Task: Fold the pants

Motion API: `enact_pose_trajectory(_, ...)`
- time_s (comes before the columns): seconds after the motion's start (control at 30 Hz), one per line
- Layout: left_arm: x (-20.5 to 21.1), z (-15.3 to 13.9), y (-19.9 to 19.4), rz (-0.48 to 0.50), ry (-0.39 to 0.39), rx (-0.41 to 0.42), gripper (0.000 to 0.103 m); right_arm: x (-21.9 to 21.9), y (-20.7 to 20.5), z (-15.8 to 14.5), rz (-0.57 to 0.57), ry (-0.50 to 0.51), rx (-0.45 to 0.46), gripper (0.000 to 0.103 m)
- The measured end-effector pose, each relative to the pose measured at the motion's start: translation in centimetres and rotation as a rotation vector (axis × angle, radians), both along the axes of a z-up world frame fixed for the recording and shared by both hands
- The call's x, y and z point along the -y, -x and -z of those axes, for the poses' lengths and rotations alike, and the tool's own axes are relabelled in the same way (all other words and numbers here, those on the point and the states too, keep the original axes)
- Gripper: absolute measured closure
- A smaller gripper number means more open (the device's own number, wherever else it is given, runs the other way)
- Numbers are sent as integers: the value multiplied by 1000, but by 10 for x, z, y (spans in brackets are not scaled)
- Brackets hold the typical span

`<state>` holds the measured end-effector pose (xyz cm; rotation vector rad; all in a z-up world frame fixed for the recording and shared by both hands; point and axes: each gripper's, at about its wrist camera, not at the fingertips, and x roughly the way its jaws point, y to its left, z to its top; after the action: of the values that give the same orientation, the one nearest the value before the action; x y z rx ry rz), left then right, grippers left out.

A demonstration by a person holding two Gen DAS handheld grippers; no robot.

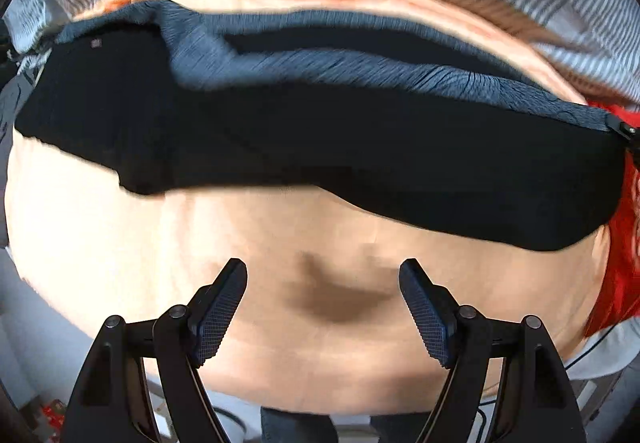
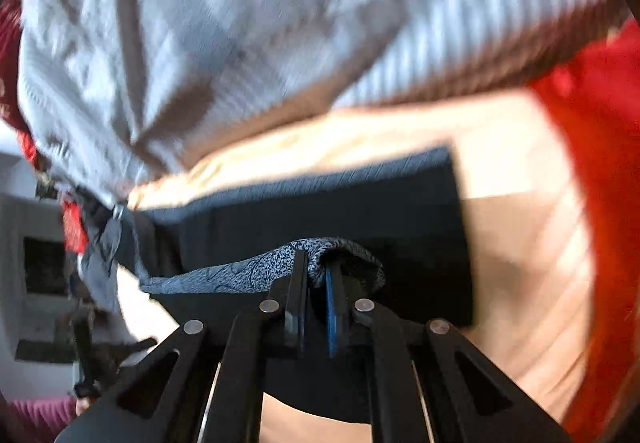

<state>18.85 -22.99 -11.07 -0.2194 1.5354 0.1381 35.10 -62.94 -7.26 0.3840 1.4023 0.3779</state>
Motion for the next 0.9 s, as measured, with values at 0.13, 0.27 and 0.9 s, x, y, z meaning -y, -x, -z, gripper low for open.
enact_pose_trajectory(0.13, 5, -8, -23, 17, -34, 64, 23, 17, -34, 15, 77, 25, -2, 95)
enact_pose_trajectory(0.27, 9, 5, -59, 5, -68, 100, 23, 26, -51, 48, 94, 109, -47, 95)
enact_pose_trajectory(0.9, 81, 54, -120, 173, -154, 105, 23, 34, 40, 40, -48, 282, -99, 92)
